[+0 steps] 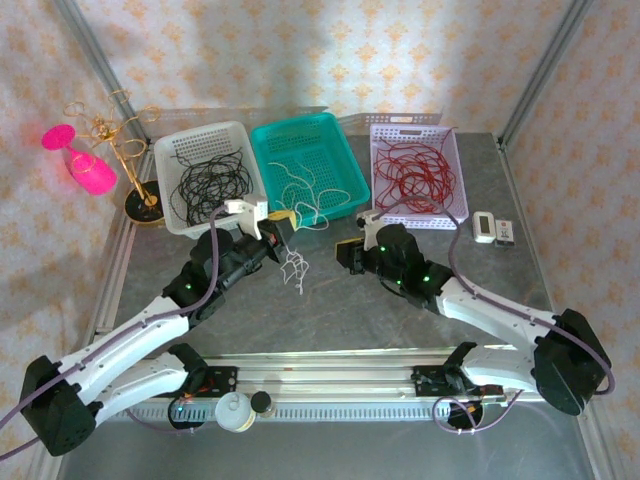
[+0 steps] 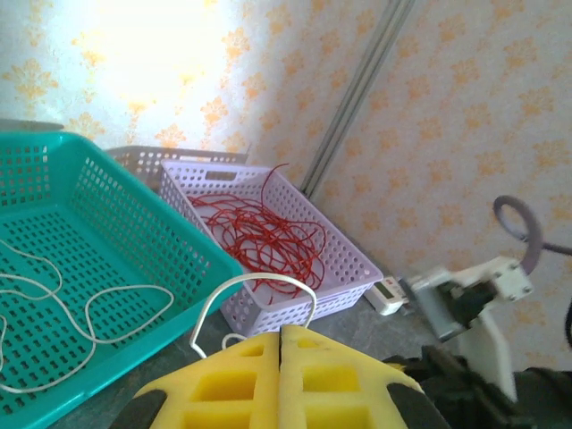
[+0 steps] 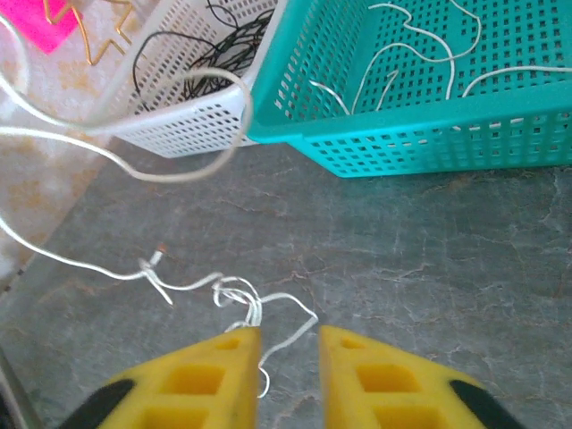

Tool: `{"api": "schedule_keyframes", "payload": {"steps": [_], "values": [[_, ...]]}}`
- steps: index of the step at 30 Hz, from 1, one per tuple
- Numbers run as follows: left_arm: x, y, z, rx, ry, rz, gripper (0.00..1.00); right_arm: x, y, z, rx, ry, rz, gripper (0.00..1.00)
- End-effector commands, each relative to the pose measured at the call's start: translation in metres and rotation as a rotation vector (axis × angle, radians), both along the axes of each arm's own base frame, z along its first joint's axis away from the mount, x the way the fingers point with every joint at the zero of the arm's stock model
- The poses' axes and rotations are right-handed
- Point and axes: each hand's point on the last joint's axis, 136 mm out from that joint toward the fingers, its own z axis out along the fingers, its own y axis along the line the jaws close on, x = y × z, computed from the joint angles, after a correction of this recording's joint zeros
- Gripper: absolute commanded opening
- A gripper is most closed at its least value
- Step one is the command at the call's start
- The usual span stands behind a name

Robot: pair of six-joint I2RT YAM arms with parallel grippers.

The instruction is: Untangle the cables

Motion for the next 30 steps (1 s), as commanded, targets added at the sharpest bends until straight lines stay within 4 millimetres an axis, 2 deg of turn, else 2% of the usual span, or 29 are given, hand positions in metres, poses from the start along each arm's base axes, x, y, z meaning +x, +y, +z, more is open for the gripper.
{"api": "schedule_keyframes", "payload": {"steps": [1,4,6,8,11,14,17,20,22,24,26,30], "values": [[-0.002,0.002,0.014,0.019,-0.014,0.002,0.00,0.001,0.006,0.018,0.036,-0.065,0.033,0.36],[-0.002,0.000,0.015,0.024,-0.014,-0.005,0.00,-0.005,0.011,0.037,0.126,-0.074,0.061,0.45],[-0.001,-0.001,0.014,0.027,-0.011,-0.006,0.00,-0.003,0.006,0.050,0.258,-0.041,0.014,0.52],[0.000,-0.003,0.016,0.025,-0.013,-0.010,0.00,-0.011,0.008,0.067,0.441,-0.007,0.038,0.58],[0.000,-0.003,0.017,0.025,-0.013,-0.015,0.00,-0.012,0.007,0.081,0.549,-0.014,0.026,0.63],[-0.001,-0.004,0.021,0.019,-0.017,-0.021,0.00,-0.006,0.009,0.082,0.543,-0.045,0.001,0.68],[-0.002,-0.005,0.024,0.018,-0.016,-0.028,0.00,-0.009,0.024,0.088,0.513,-0.087,0.046,0.71],[-0.003,-0.006,0.024,0.017,-0.009,-0.034,0.00,-0.002,0.036,0.086,0.438,-0.116,0.059,0.74],[-0.004,-0.005,0.024,0.017,-0.006,-0.034,0.00,0.005,0.034,0.087,0.327,-0.207,0.055,0.77],[-0.005,-0.004,0.024,0.016,-0.003,-0.036,0.00,0.016,0.030,0.075,0.126,-0.322,0.057,0.78],[-0.007,-0.005,0.025,0.016,-0.001,-0.042,0.00,0.024,0.026,0.072,-0.005,-0.412,0.081,0.78],[-0.008,-0.008,0.028,0.024,0.005,-0.060,0.00,0.030,0.038,0.084,0.045,-0.423,0.151,0.78]]}}
